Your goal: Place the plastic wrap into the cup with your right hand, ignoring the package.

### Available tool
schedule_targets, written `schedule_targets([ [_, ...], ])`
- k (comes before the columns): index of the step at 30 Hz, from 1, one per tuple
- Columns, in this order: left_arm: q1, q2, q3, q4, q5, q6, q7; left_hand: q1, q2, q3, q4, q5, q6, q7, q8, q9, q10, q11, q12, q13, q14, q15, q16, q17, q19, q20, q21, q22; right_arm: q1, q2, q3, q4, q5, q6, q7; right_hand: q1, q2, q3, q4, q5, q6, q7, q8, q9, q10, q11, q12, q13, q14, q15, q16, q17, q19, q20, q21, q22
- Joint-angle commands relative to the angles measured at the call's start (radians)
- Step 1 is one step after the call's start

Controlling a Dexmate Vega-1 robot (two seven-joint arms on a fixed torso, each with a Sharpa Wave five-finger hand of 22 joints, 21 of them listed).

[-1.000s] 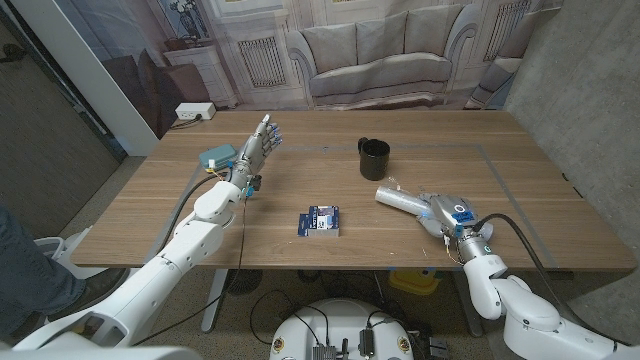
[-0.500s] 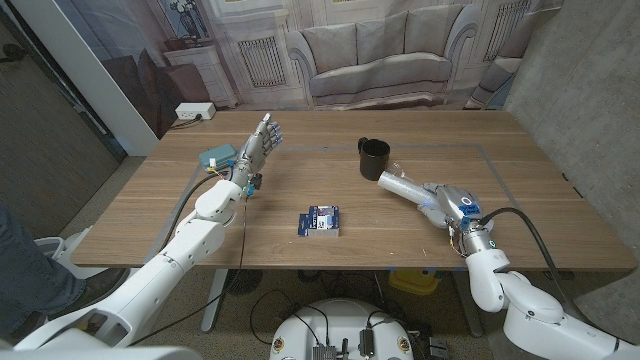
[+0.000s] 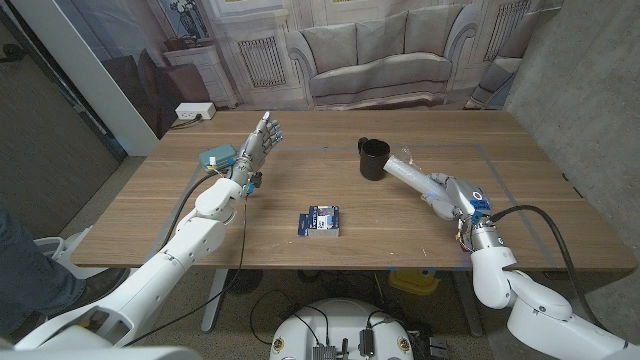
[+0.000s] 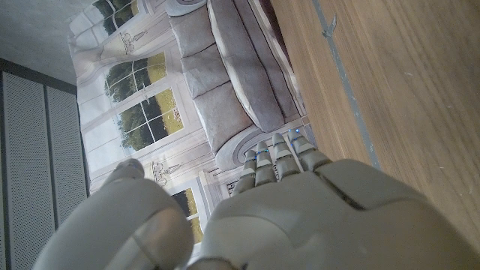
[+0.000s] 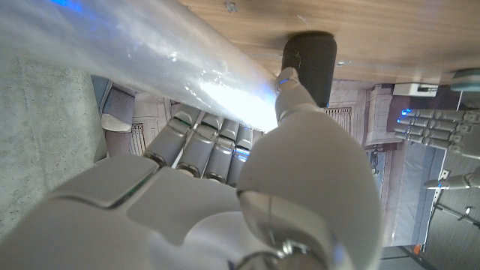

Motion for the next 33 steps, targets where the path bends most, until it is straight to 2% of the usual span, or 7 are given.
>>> schedule_targets([
  [1,-0.006,0.003,-0.001,0.009,-0.003,-0.004,-0.011,0.003,0.003,-0.002,0.001,-0.005,0.01,-0.001,-0.002,0.004,0.006,0.001,-0.005,0.005,0.008,0.002,-0.001,0.005,-0.002,0.004,0.005,0.004,-0.025,0.034,0.056,-0.016,0.044,0.069,-0.032,0.063,0.085,0.038,0.04,0.007,0.201,-0.17,0.004,0.008,0.117,-0.103,-0.004,0.002,0.019,-0.123,-0.004,0.002,0.004,-0.138,0.009,0.002],
  [19,-0.026,0.008,-0.009,0.037,-0.021,-0.007,-0.045,0.005,0.005,-0.005,0.001,-0.005,0.01,-0.001,-0.002,0.004,0.007,0.001,-0.004,0.005,0.006,0.002,-0.002,0.005,-0.003,0.004,0.005,0.004,0.0,0.102,0.087,-0.029,0.103,0.158,-0.007,0.065,0.083,0.042,0.041,0.006,0.206,-0.165,0.002,0.016,0.127,-0.098,-0.011,0.003,0.023,-0.123,-0.011,0.003,0.003,-0.138,0.018,0.0],
  [25,-0.033,0.003,-0.013,0.045,-0.007,-0.038,-0.043,0.006,0.006,-0.006,0.001,-0.005,0.02,-0.004,0.002,0.004,0.011,0.001,-0.003,0.005,0.012,-0.002,0.001,0.004,-0.002,0.004,0.005,0.004,0.002,0.126,0.107,-0.022,0.146,0.22,-0.003,0.066,0.083,0.043,0.041,0.006,0.208,-0.162,0.002,0.02,0.13,-0.09,-0.014,0.003,0.026,-0.123,-0.012,0.003,0.004,-0.138,0.022,0.0],
  [33,-0.038,0.003,-0.015,0.044,-0.005,-0.047,-0.046,0.007,0.007,-0.008,0.0,-0.005,0.019,-0.005,0.001,0.004,0.012,-0.003,-0.003,0.005,0.012,-0.002,0.001,0.004,-0.002,0.004,0.005,0.004,-0.006,0.147,0.141,-0.015,0.198,0.296,0.013,0.067,0.081,0.045,0.041,0.005,0.209,-0.161,0.0,0.024,0.129,-0.094,-0.02,0.003,0.03,-0.122,-0.014,0.003,0.003,-0.138,0.026,-0.001],
])
